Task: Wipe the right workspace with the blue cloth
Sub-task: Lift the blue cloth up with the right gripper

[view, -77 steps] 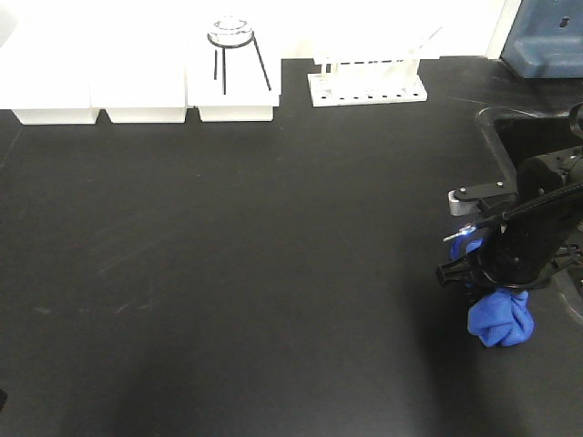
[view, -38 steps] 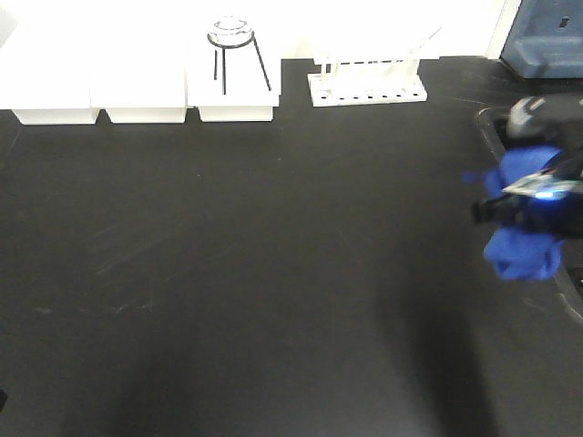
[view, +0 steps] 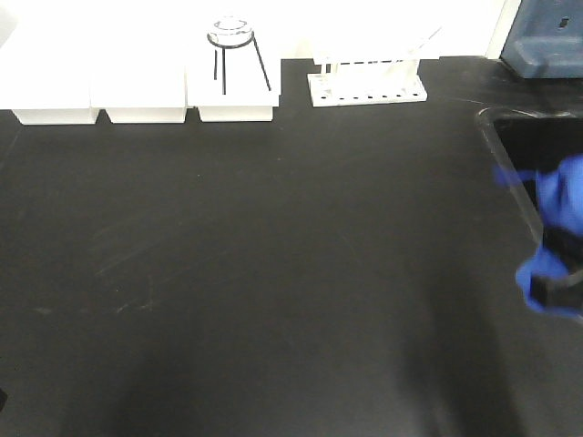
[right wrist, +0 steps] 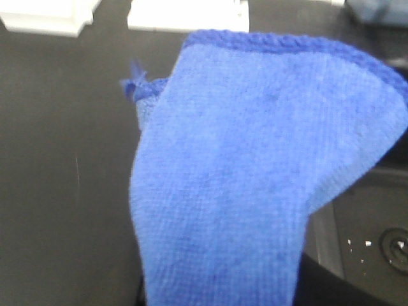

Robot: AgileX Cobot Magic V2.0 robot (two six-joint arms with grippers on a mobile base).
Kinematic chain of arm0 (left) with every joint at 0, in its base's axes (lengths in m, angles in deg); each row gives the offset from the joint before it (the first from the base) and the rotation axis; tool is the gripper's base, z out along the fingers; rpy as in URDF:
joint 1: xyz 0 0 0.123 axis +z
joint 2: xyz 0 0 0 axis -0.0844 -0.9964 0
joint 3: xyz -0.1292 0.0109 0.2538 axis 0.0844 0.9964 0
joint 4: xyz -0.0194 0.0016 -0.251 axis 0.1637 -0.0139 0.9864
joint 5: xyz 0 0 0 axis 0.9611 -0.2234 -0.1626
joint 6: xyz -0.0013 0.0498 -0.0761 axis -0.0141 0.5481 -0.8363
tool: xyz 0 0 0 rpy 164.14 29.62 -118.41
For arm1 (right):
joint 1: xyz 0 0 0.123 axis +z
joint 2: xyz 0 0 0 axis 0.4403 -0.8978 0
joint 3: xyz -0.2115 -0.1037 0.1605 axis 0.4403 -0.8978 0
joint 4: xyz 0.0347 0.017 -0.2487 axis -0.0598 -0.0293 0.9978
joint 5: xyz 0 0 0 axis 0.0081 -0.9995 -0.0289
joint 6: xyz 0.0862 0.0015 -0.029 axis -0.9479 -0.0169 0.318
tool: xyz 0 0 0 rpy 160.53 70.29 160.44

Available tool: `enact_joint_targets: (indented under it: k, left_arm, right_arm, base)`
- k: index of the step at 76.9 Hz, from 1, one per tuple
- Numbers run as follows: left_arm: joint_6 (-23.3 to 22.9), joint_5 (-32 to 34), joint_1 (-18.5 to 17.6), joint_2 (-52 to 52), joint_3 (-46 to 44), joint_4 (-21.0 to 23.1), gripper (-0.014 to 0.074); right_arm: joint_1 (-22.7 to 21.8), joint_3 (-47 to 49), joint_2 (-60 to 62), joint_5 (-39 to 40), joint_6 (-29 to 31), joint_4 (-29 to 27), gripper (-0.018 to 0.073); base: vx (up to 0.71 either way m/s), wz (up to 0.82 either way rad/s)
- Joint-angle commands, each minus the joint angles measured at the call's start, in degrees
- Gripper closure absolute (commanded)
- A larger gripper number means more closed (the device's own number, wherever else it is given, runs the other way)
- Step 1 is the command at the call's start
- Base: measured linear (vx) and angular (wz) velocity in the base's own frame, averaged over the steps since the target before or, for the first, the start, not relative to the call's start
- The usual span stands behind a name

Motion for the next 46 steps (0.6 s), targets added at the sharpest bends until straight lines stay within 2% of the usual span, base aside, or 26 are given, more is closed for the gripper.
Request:
enact_joint_targets:
  k: [1, 14, 46]
  left_arm:
    - [0.0, 4.8, 0.0, 0.5, -1.4, 0.2, 0.0603]
    - [0.0, 4.8, 0.0, 0.5, -1.4, 0.2, 0.0603]
    - [0.1, 4.8, 0.0, 0.5, -1.4, 0.2, 0.0603]
  right_arm:
    - [-0.2, 0.1, 3.6, 6.8, 0.7, 0.5, 0.0567]
    - [-0.2, -0.4, 7.4, 6.5, 1.2, 0.7, 0.0567]
    - [-0.2, -0.4, 6.9, 3.1, 1.9, 0.4, 0.0567]
  base:
    - [0.0, 0.0]
    - [0.0, 0.0]
    - [0.0, 0.0]
